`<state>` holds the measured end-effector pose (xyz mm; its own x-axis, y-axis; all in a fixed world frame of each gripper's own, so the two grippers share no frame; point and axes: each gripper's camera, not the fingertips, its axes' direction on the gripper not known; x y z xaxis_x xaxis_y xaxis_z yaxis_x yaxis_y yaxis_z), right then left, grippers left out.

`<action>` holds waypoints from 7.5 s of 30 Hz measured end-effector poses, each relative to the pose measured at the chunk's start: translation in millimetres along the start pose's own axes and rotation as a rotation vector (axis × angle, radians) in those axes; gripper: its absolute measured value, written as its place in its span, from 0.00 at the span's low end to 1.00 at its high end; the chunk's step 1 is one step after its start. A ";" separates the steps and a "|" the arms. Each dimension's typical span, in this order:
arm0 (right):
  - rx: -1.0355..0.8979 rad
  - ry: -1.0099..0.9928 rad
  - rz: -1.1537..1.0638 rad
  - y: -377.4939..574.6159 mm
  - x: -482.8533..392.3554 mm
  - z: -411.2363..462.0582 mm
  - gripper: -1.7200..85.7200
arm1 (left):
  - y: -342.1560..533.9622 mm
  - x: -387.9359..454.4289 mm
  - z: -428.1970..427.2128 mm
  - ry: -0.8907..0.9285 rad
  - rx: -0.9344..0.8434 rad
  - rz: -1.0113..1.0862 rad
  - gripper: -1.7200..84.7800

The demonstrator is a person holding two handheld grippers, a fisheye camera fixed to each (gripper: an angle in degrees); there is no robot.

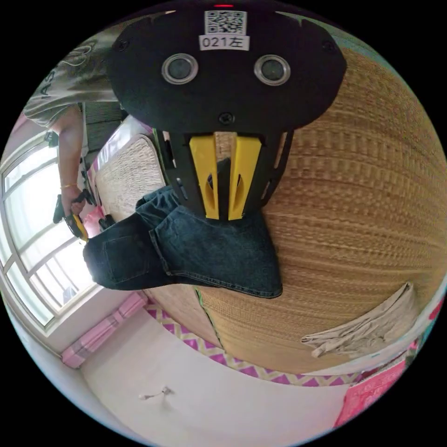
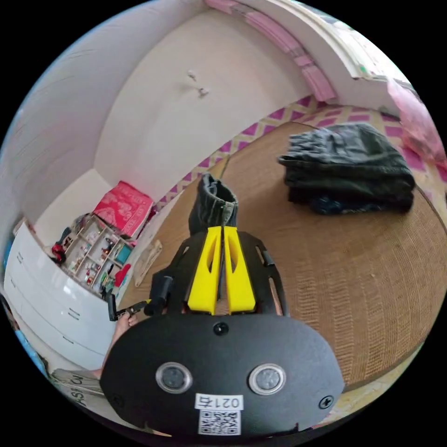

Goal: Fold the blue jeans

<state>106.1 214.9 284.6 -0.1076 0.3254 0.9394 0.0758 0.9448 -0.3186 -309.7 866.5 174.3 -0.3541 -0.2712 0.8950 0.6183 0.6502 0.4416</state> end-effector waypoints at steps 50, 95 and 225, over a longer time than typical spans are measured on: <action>-0.339 0.272 -0.496 174.0 -32.9 157.7 0.01 | -199.3 634.3 207.2 -0.176 -0.425 1.052 0.08; -0.345 0.271 -0.487 175.2 -15.9 150.5 0.01 | 206.6 -513.0 -218.9 -0.005 0.387 -0.542 0.01; -0.290 0.473 -0.630 132.8 -44.1 -6.4 0.01 | 307.0 -96.6 15.5 -0.136 -0.013 0.095 0.01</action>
<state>127.2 325.7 201.7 0.2073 -0.3706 0.9054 0.3994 0.8769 0.2675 -96.6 1103.3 222.5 -0.3844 -0.1100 0.9166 0.6624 0.6587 0.3568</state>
